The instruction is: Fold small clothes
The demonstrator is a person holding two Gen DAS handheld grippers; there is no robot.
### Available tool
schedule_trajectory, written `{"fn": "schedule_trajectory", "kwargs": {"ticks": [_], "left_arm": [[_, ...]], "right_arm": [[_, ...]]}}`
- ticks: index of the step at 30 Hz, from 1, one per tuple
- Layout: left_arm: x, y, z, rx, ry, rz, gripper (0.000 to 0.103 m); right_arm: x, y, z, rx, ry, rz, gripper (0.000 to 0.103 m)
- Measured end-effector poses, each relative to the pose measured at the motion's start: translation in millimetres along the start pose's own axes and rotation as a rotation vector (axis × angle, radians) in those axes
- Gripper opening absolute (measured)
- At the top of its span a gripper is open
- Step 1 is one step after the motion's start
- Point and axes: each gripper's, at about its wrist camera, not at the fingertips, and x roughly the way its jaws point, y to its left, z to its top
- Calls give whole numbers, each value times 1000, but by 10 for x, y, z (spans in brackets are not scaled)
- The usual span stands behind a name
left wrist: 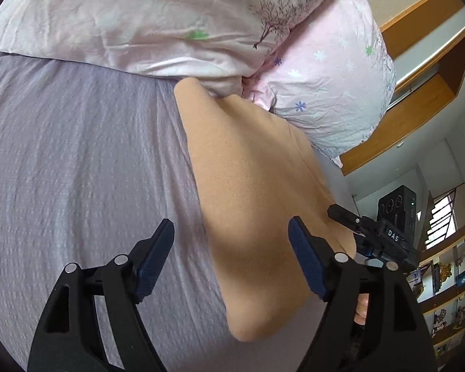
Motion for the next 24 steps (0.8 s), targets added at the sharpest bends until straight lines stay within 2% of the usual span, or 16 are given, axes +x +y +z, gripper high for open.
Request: {"fn": "schedule_trajectory", "kwargs": {"ticks": [3, 5, 6, 7, 8, 9, 11, 13, 15, 17, 18, 20, 22, 24], "left_arm": [[224, -76, 1, -1, 49, 18, 77], [282, -134, -16, 23, 36, 19, 77], [321, -142, -26, 22, 47, 1, 65], [337, -137, -43, 18, 45, 6, 57], [326, -144, -53, 34, 38, 13, 51], [285, -143, -56, 50, 29, 10, 39], [113, -93, -61, 39, -2, -27, 34], [-130, -26, -114, 48, -51, -30, 34], [-334, 92, -201, 60, -74, 3, 35], [-414, 221, -267, 54, -41, 42, 39], [-467, 279, -299, 45, -34, 46, 40], [-664, 280, -365, 81, -83, 51, 41], [-841, 138, -427, 176, -155, 74, 41], [-927, -60, -512, 261, -183, 46, 43]], "right_arm": [[44, 65, -72, -31, 9, 27, 70], [126, 94, -110, -43, 27, 65, 43], [173, 144, -128, -65, 13, 47, 42], [176, 193, -154, -90, 1, 33, 38], [182, 228, -156, -94, -7, 35, 35], [194, 273, -150, -101, -18, 46, 35], [200, 393, -187, -136, -20, 77, 33], [289, 556, -247, -182, 5, 107, 33], [463, 698, -315, -231, 55, 102, 34], [530, 783, -363, -279, 85, 42, 52], [470, 777, -349, -275, 80, 33, 56], [229, 706, -260, -231, 2, 55, 63], [-22, 597, -71, -156, -118, 69, 67], [-33, 572, 148, -103, -146, 70, 67]]}}
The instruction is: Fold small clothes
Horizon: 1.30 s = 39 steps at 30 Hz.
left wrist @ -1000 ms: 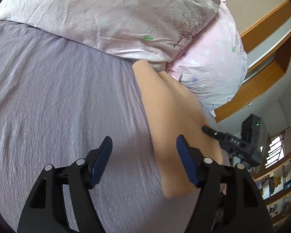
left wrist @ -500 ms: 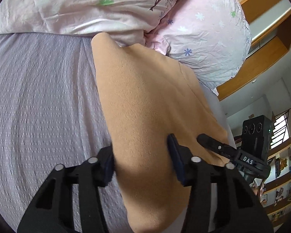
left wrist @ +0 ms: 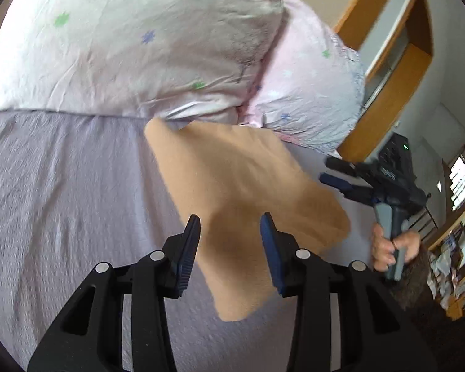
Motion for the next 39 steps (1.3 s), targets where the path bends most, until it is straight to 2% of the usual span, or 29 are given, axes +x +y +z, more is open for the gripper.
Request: {"fn": "schedule_trajectory", "kwargs": {"ticks": [1, 3, 7, 9, 10, 11, 13, 14, 15, 17, 19, 20, 21, 22, 23, 25, 26, 27, 30, 31, 33, 36, 39], "left_arm": [[-1, -121, -22, 37, 6, -17, 48], [64, -319, -82, 100, 34, -19, 52], [279, -493, -225, 168, 100, 27, 52], [352, -490, -289, 179, 136, 69, 52], [380, -470, -325, 178, 160, 94, 52], [410, -438, -346, 170, 177, 104, 52], [375, -421, -354, 155, 169, 90, 52], [321, -422, -346, 145, 157, 78, 52], [252, -427, -342, 134, 140, 66, 52], [75, -433, -340, 99, 94, 43, 57], [-115, -394, -380, 59, 44, 38, 67], [-204, -370, -401, 38, 19, 39, 68], [-268, -343, -416, 18, 2, 42, 69], [-326, -321, -436, 0, -11, 49, 72], [-380, -304, -459, -15, -23, 55, 74], [-442, -280, -504, -31, -33, 65, 82], [-457, -279, -530, -35, -27, 76, 84], [-457, -277, -552, -41, -17, 96, 88], [-425, -302, -619, -48, 7, 205, 98], [-416, -317, -647, -49, 16, 237, 99], [-371, -345, -691, -53, 39, 292, 102], [-267, -399, -724, -38, 77, 371, 102], [-140, -429, -729, -10, 123, 451, 102]], "right_arm": [[79, -4, 112, 16, 5, -18, 66], [321, 38, 276, 24, 41, -47, 66], [787, 104, 429, 29, 107, -118, 65], [980, 92, 411, -3, 156, -254, 62], [1022, 55, 373, -25, 177, -311, 62], [998, 66, 341, -49, 170, -324, 61], [781, 180, 283, -111, 110, -369, 62], [623, 253, 247, -142, 67, -360, 63], [410, 348, 177, -167, 24, -303, 64], [81, 487, 3, -184, -5, -137, 78], [-103, 652, -243, -209, 22, 66, 88], [-146, 708, -359, -220, 50, 129, 90], [-167, 734, -511, -228, 85, 168, 90], [-104, 772, -618, -225, 113, 173, 91], [-15, 751, -724, -211, 142, 158, 93], [146, 581, -928, -159, 222, 66, 93], [185, 524, -1002, -151, 233, 53, 92], [108, 536, -1048, -168, 193, 58, 92], [-188, 710, -1147, -246, 118, -17, 93], [-265, 764, -1187, -279, 81, -61, 101], [-438, 820, -1280, -344, 20, -179, 101], [-429, 773, -1418, -378, 26, -305, 101], [-351, 646, -1543, -366, 67, -339, 101]]}}
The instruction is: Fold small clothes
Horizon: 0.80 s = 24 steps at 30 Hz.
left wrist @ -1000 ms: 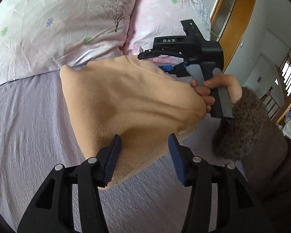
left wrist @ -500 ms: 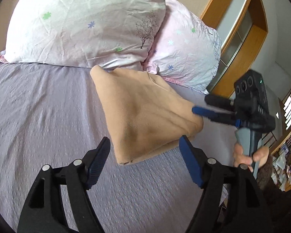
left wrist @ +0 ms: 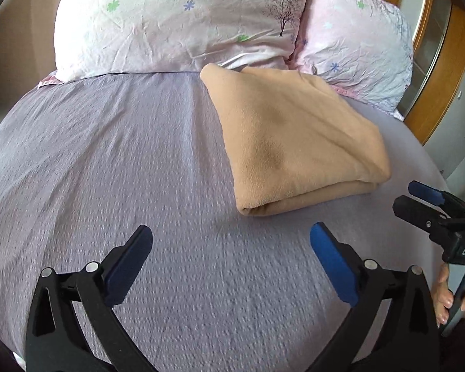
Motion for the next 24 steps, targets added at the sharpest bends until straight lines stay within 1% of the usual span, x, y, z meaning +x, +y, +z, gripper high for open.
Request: {"fn": "schedule_trajectory", "kwargs": {"ticks": [2, 4, 6, 11, 14, 24], "left_arm": [[56, -33, -6, 20, 23, 51, 102], [115, -33, -16, 26, 45, 61, 102], [176, -24, -30, 29, 74, 75, 102], [208, -73, -69, 72, 74, 130, 102], [203, -71, -80, 78, 64, 129, 102], [210, -68, -86, 92, 45, 122, 102]], "right_arm": [[138, 46, -63, 5, 23, -11, 101], [249, 76, -106, 7, 50, -40, 101], [305, 98, -153, 9, 67, -51, 101], [328, 219, -141, -37, 75, -109, 101], [361, 293, -155, -78, 96, -158, 101], [366, 297, -164, -77, 96, -158, 101]]}}
